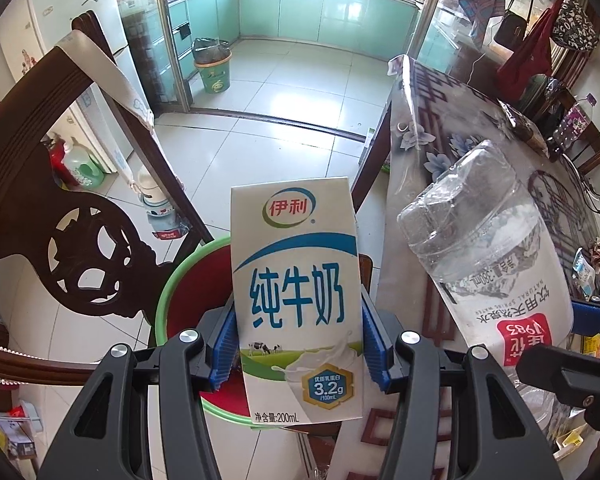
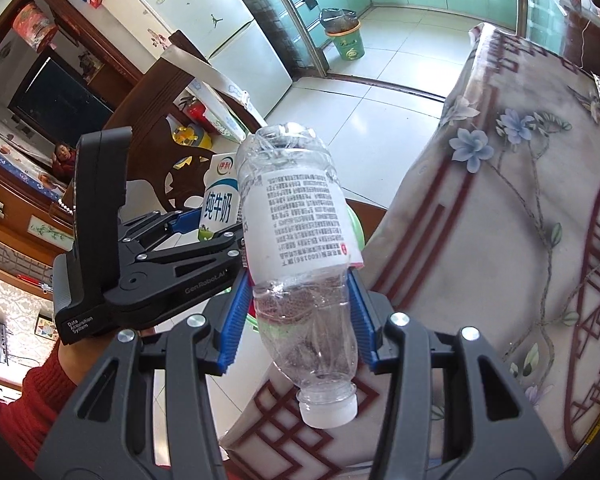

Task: Collect trash
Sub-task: 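Open both tools over the bin to drop the carton and bottle, then grasp the crumpled printed paper with the left tool while the right tool grasps the yellow medicine box, then lift and carry the crumpled paper and yellow box with both tools toward the bin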

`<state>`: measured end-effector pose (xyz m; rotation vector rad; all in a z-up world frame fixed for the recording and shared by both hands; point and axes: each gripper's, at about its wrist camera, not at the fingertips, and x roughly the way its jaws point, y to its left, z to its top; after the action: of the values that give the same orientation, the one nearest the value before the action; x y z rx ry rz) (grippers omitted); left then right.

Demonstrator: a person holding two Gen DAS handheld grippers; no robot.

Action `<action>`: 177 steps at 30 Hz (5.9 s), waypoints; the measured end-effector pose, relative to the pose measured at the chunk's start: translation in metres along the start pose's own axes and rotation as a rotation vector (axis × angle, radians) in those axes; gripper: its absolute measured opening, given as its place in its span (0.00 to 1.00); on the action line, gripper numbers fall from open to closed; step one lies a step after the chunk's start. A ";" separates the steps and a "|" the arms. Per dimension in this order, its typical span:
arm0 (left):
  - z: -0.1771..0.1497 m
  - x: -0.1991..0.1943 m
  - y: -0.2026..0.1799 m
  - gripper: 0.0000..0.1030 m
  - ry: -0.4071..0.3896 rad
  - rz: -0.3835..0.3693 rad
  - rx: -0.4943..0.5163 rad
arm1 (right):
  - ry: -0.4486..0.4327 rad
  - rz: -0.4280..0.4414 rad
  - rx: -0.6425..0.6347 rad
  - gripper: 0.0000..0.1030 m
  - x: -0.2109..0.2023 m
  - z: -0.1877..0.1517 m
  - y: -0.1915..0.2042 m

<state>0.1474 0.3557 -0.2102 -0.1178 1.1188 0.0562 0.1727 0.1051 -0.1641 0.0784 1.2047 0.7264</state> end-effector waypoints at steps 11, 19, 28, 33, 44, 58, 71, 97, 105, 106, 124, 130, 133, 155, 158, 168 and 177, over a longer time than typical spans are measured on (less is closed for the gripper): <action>-0.002 0.013 0.018 0.49 0.027 0.037 -0.033 | 0.031 0.005 0.009 0.45 0.018 0.006 0.000; 0.011 0.014 0.036 0.50 0.016 0.092 -0.047 | 0.010 0.004 -0.024 0.45 0.022 0.021 0.015; 0.019 0.011 0.042 0.61 0.013 0.121 -0.054 | -0.041 0.017 0.022 0.60 0.001 0.024 0.005; 0.022 -0.001 0.010 0.61 -0.002 0.039 -0.026 | -0.076 -0.053 0.024 0.64 -0.035 0.001 -0.014; 0.010 -0.026 -0.158 0.65 -0.010 -0.230 0.283 | -0.073 -0.328 0.278 0.67 -0.126 -0.114 -0.125; -0.066 -0.037 -0.343 0.67 0.125 -0.455 0.590 | 0.356 -0.427 0.212 0.76 -0.182 -0.300 -0.202; -0.134 -0.036 -0.426 0.70 0.205 -0.434 0.666 | 0.553 -0.370 -0.330 0.79 -0.126 -0.355 -0.178; -0.198 -0.005 -0.502 0.47 0.377 -0.532 0.771 | -0.008 -0.360 0.536 0.35 -0.307 -0.356 -0.352; -0.164 -0.030 -0.473 0.46 0.280 -0.557 0.628 | -0.087 -0.418 0.523 0.35 -0.295 -0.319 -0.336; -0.157 -0.035 -0.469 0.46 0.262 -0.556 0.613 | -0.097 -0.410 0.519 0.35 -0.293 -0.313 -0.334; -0.084 -0.058 -0.385 0.46 0.074 -0.428 0.460 | -0.204 -0.388 0.496 0.36 -0.254 -0.241 -0.292; -0.075 -0.050 -0.359 0.46 0.082 -0.414 0.415 | -0.242 -0.367 0.534 0.36 -0.246 -0.227 -0.282; -0.071 -0.050 -0.351 0.46 0.076 -0.412 0.408 | -0.233 -0.373 0.515 0.36 -0.236 -0.218 -0.273; -0.045 -0.050 -0.237 0.46 0.024 -0.300 0.236 | -0.155 -0.336 0.398 0.36 -0.178 -0.150 -0.231; -0.047 -0.050 -0.215 0.46 0.019 -0.276 0.197 | -0.130 -0.344 0.371 0.37 -0.166 -0.138 -0.226; -0.054 -0.051 -0.152 0.46 0.002 -0.235 0.051 | -0.054 -0.345 0.257 0.37 -0.130 -0.105 -0.194; -0.046 -0.054 -0.138 0.46 -0.017 -0.231 0.059 | -0.123 -0.299 0.215 0.37 -0.126 -0.090 -0.153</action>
<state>0.0975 0.2141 -0.1724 -0.1926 1.0823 -0.1818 0.1459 -0.1110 -0.1604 0.1161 1.1417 0.3250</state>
